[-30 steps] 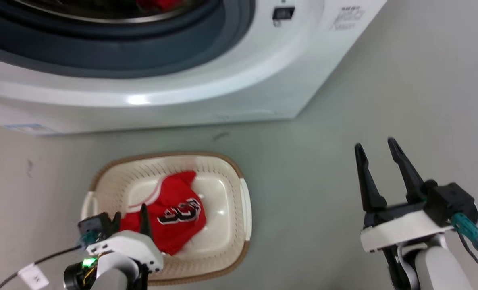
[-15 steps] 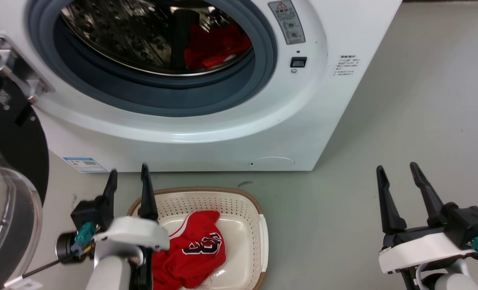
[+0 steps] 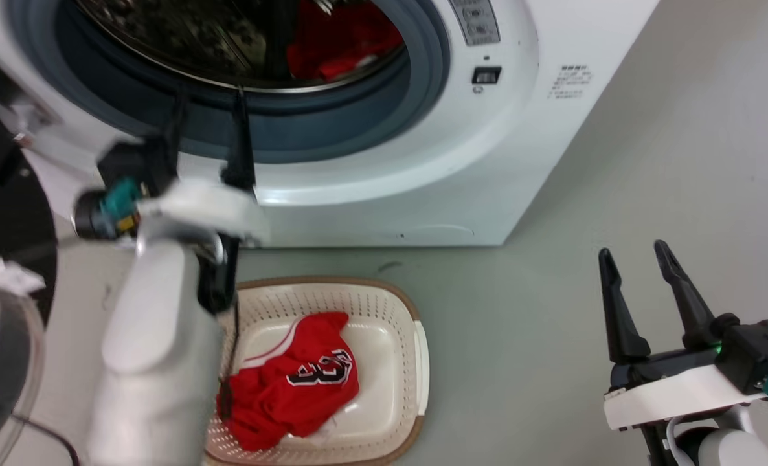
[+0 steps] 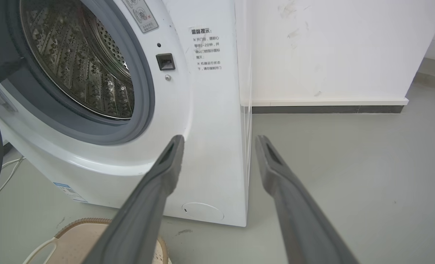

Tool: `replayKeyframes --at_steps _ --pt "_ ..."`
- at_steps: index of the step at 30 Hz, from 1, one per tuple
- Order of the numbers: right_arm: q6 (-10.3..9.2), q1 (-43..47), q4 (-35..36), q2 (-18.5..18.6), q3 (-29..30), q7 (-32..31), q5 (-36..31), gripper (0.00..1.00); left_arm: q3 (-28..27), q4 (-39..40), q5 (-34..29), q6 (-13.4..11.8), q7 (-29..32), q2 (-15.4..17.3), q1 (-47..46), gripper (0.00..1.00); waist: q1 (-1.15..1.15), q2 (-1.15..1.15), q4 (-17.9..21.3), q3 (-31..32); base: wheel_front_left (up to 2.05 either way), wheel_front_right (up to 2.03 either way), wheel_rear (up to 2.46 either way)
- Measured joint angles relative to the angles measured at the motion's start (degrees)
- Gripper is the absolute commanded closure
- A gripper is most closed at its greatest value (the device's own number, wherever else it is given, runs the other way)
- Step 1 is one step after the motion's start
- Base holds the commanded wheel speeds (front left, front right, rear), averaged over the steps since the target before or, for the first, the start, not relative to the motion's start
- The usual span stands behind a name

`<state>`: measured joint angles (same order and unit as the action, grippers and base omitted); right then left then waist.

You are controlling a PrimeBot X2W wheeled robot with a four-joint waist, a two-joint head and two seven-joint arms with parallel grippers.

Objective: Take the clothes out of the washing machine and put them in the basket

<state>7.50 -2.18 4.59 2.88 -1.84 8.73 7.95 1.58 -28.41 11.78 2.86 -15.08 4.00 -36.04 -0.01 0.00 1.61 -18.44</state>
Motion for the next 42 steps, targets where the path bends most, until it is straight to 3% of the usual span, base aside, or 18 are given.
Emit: replayKeyframes --at_steps 9,19,29,40,41,42 --pt "0.0 -4.27 -2.08 0.01 -3.3 2.01 2.96 0.0 -0.46 -18.64 0.59 1.2 4.41 4.5 -21.23 0.0 0.01 0.0 3.86 -7.94 0.0 0.0 0.0" --pt "0.0 -8.42 -7.78 0.07 -8.98 5.19 8.24 0.0 -1.67 -31.92 2.07 1.18 20.68 11.93 -38.99 0.0 0.02 0.0 12.76 -15.82 0.0 0.0 0.0" --pt "0.0 -10.28 -11.16 0.08 -13.41 6.21 13.01 0.0 -2.36 -38.08 3.12 -2.11 39.99 17.58 -50.86 0.0 0.02 0.0 21.55 -22.35 0.0 0.0 0.0" --pt "0.0 -10.85 -9.98 0.05 -16.74 6.3 15.47 0.0 -1.25 -38.87 3.11 -5.53 52.94 19.0 -56.75 0.0 0.02 0.0 25.49 -27.09 0.0 0.0 0.0" --pt "0.0 -10.87 -9.92 0.04 -16.89 6.3 15.8 0.0 -1.15 -38.78 3.09 -5.86 53.42 19.04 -56.9 0.47 0.02 0.0 25.57 -27.1 0.0 0.0 0.0" --pt "0.0 -10.87 -9.9 0.04 -16.99 6.3 15.84 0.0 -0.84 -38.53 3.03 -6.16 53.47 19.03 -56.89 1.0 0.02 0.0 25.59 -27.08 0.0 0.0 0.0"
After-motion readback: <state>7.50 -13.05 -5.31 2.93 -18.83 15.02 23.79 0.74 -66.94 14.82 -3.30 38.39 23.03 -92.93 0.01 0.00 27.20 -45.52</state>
